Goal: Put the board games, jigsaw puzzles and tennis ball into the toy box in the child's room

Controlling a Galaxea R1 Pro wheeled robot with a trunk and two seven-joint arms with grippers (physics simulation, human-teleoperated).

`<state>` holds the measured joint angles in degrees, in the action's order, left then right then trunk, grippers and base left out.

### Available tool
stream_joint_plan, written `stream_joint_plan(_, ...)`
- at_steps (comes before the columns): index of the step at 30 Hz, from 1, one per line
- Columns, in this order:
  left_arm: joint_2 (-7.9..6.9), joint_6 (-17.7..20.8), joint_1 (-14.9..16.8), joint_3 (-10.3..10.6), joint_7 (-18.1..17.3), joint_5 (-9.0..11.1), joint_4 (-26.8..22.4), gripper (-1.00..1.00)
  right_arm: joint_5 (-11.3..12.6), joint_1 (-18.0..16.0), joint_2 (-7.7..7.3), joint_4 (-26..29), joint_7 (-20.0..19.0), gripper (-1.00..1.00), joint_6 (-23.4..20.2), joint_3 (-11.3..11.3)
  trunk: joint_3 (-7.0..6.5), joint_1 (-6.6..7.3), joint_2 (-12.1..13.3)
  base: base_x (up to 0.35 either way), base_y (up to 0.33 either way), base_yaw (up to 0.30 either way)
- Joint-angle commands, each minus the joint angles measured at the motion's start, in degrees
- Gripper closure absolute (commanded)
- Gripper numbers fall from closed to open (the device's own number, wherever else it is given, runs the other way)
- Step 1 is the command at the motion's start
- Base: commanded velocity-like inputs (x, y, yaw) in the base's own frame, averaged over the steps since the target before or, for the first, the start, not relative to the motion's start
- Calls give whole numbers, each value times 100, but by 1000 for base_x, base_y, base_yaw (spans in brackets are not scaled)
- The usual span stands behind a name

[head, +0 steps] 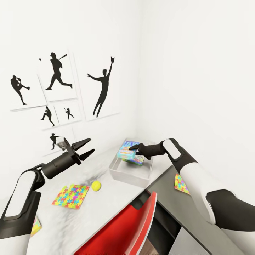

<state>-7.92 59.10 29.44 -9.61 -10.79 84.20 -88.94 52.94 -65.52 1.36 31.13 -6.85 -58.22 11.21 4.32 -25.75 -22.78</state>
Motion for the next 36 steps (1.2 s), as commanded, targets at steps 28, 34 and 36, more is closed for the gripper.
stream_joint_plan(28,-172,5,-115,-88,-46,186,43,-100,-405,-52,-7,-14,-216,100,116,2,275,-3,-14,0,0,17)
stream_joint_plan(34,-175,5,-114,-92,-46,180,43,-100,-476,-56,-8,5,-226,100,118,-7,331,-3,-14,0,0,70)
stream_joint_plan(36,-175,5,-114,-93,-46,174,43,-100,-486,-57,-6,10,-228,100,118,-10,350,-3,-14,0,0,71)
